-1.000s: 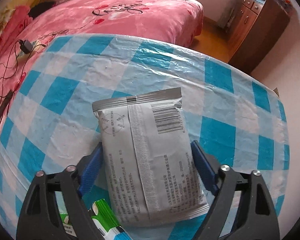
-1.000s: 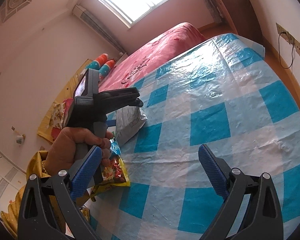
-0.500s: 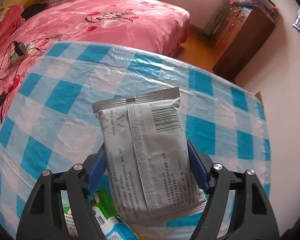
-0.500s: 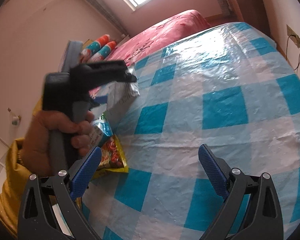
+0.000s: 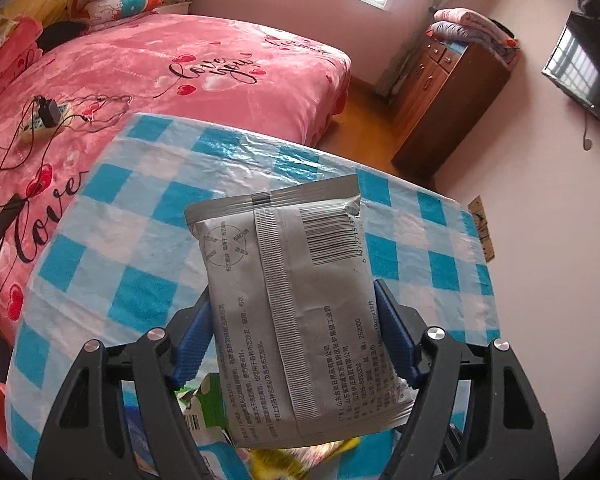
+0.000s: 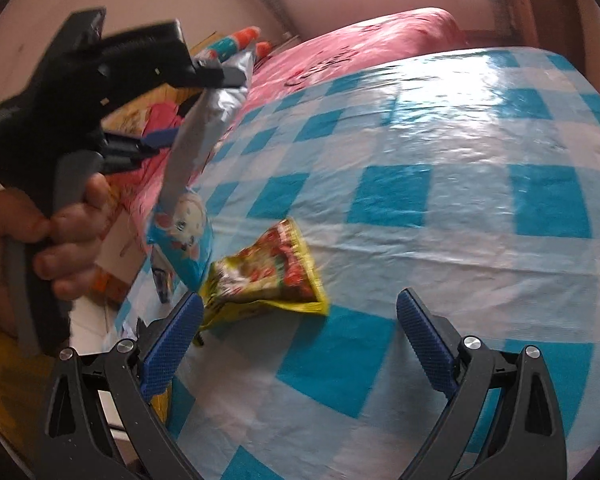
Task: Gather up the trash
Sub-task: 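Grasp the yellow chip bag with the right tool while the left tool holds the packet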
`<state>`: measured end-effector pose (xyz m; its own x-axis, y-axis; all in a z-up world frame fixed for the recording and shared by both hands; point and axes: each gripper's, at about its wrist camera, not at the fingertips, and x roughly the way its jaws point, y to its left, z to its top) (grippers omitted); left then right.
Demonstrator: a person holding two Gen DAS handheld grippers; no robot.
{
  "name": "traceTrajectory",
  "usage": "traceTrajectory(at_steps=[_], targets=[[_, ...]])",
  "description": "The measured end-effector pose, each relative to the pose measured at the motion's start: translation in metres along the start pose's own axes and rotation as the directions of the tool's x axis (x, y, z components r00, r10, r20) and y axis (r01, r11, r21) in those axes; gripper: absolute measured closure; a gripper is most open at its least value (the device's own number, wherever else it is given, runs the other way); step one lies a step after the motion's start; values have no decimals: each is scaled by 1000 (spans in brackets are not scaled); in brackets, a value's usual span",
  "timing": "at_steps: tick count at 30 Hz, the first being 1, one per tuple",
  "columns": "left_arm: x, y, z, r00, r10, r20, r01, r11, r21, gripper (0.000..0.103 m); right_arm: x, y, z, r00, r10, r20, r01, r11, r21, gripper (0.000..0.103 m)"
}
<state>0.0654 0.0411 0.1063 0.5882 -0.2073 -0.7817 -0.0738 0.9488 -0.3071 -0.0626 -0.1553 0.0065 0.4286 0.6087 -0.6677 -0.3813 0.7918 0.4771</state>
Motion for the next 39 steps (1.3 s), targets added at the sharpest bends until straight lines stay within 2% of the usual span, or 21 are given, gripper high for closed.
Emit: traceTrajectory(at_steps=[8, 13, 19, 34, 39], targets=[[-29, 22, -15, 988, -156, 8, 156, 986, -59, 28, 24, 31, -1, 997, -67, -24, 63, 991, -115, 7], [-47, 25, -16, 978, -206, 42, 208, 977, -43, 28, 38, 46, 3, 992, -123, -25, 117, 979, -165, 7], [-58, 41, -21, 978, -202, 60, 204, 978, -38, 28, 56, 51, 9, 980, -197, -25, 187, 957, -223, 7], [-87, 107, -66, 991, -99, 91, 103, 994, -38, 28, 67, 57, 11, 960, -277, -45, 252, 922, -292, 4], [-93, 130, -83, 992, -88, 86, 93, 994, -63, 28, 64, 57, 9, 956, -291, -40, 267, 919, -290, 5]])
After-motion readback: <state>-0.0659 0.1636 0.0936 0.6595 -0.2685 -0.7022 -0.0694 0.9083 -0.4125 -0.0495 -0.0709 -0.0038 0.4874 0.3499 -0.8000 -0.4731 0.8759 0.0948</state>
